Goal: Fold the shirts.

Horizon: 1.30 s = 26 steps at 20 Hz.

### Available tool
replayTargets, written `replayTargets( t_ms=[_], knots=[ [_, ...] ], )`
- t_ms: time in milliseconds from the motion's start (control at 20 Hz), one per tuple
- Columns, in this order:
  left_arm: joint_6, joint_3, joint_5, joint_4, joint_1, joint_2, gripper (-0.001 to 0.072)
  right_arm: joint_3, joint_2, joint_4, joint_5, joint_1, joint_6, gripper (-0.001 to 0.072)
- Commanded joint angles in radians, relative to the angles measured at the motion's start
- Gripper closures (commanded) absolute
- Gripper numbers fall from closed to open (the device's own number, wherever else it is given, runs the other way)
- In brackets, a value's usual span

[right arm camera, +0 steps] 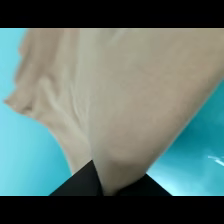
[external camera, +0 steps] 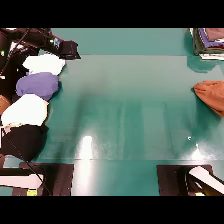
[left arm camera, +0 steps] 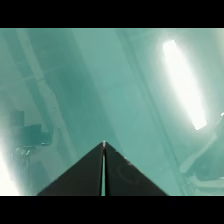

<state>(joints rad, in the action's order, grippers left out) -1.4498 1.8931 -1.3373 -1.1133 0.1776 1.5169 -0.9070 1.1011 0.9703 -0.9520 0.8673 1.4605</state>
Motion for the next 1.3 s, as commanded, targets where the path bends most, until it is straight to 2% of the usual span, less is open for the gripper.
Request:
replayTargets(
  t_ms=[0,50,100,250,350,450,550,650,750,850,1000,1100,1250],
  knots=[
    [0.000,0.000,0.003,-0.001,-0.001,0.000,0.0676,0.061,-0.016,0.038,-0.042,0.026,0.003,0.0540],
    [0.003,0.000,0.002,-0.001,-0.001,0.000,0.0676,0.053,-0.016,0.080,-0.070,0.026,-0.005,0.0292],
    [0.011,0.000,0.000,-0.001,-0.001,0.000,0.0676,0.038,-0.016,0.140,-0.105,0.029,-0.007,0.0193],
    [0.017,0.000,-0.001,-0.001,-0.001,0.000,0.0676,-0.056,-0.016,0.395,-0.244,0.060,-0.006,0.0188],
    [0.017,0.000,-0.003,-0.001,-0.001,0.000,0.0676,-0.134,-0.016,0.464,-0.309,0.085,-0.005,0.0189],
    [0.017,0.000,-0.005,-0.001,-0.001,0.000,0.0676,-0.198,-0.016,0.384,-0.328,0.085,0.005,0.0189],
    [0.017,0.000,0.007,-0.001,-0.001,0.000,0.0676,-0.229,-0.016,0.187,-0.335,0.036,0.005,0.0191],
    [0.016,0.000,0.012,-0.001,-0.001,0.000,0.0676,-0.234,-0.016,0.027,-0.356,-0.080,0.005,0.0213],
    [0.016,0.000,0.014,-0.001,-0.001,0.000,0.0676,-0.234,-0.016,-0.003,-0.360,-0.257,0.005,0.0214],
    [0.016,0.000,0.014,-0.001,-0.001,0.000,0.0676,-0.234,-0.016,0.000,-0.351,-0.455,0.004,0.0281],
    [0.016,0.000,0.014,-0.001,-0.001,0.000,0.0676,-0.234,-0.016,0.000,-0.303,-0.690,0.004,0.0291],
    [0.016,0.000,0.014,-0.001,-0.001,0.000,0.0675,-0.234,-0.016,0.000,-0.288,-0.806,-0.026,0.0684],
    [0.016,0.000,0.014,-0.001,-0.001,0.000,0.0675,-0.234,-0.016,0.001,-0.277,-0.913,-0.044,0.0694]
  ],
)
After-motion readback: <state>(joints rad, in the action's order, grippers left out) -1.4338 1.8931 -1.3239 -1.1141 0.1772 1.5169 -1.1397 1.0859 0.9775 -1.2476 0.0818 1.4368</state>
